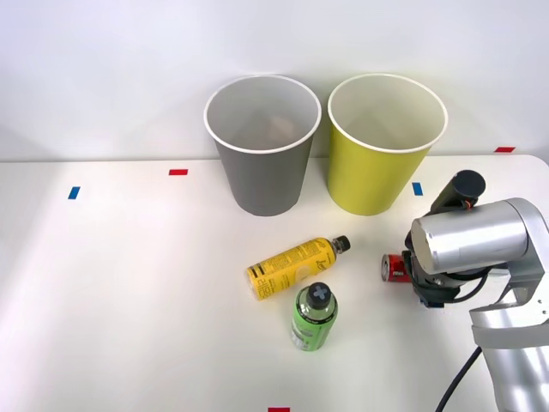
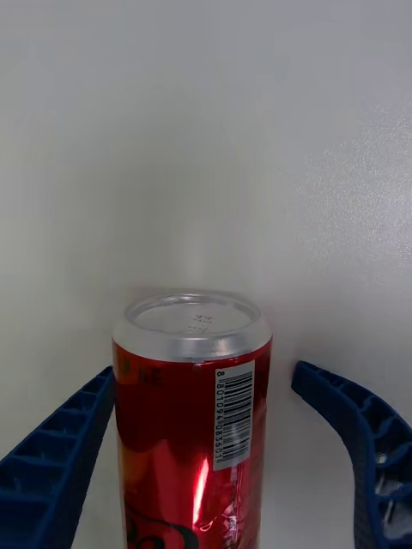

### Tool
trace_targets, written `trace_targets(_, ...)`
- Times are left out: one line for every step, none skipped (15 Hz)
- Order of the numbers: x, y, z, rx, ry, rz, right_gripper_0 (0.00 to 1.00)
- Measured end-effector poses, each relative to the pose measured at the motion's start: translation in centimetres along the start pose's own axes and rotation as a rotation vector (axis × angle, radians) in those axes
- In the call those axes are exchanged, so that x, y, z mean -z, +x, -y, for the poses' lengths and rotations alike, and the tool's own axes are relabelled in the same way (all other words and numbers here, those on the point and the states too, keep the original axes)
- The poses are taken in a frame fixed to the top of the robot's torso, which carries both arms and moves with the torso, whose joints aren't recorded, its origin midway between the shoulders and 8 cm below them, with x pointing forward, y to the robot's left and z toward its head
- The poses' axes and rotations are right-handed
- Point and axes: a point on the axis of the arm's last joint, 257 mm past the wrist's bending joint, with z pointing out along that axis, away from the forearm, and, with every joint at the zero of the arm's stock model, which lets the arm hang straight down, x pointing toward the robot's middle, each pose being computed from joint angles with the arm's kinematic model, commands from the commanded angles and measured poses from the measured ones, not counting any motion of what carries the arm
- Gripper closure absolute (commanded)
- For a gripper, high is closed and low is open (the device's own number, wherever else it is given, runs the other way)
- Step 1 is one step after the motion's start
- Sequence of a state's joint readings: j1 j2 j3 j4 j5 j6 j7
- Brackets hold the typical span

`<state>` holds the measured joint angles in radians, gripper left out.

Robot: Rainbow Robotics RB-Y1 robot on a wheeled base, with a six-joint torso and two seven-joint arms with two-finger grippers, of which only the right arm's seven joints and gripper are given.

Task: Put cans in the gray bin, plastic bottles in the light green bin

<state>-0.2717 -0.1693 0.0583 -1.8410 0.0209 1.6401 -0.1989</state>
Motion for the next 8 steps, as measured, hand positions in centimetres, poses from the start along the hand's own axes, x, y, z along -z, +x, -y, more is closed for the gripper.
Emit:
trace_targets(0.0,0.08,0.01,0.01,-0.001,0.002,1.0)
trace_targets(0.01,0.21,0.03,0.022,-0.001,0.004,1.0)
trace_targets(0.04,0.36,0.03,0.038,-0.003,0.006,1.0)
trace_targets(0.11,0.45,-0.02,0.05,-0.006,0.008,1.0)
trace_targets(0.2,0.54,-0.1,0.06,-0.01,0.009,1.0)
trace_targets(0.36,0.62,-0.22,0.069,-0.016,0.009,1.0)
trace_targets(0.6,0.7,-0.45,0.081,-0.025,0.008,1.0)
trace_targets(0.97,0.73,-0.79,0.107,-0.038,0.007,1.0)
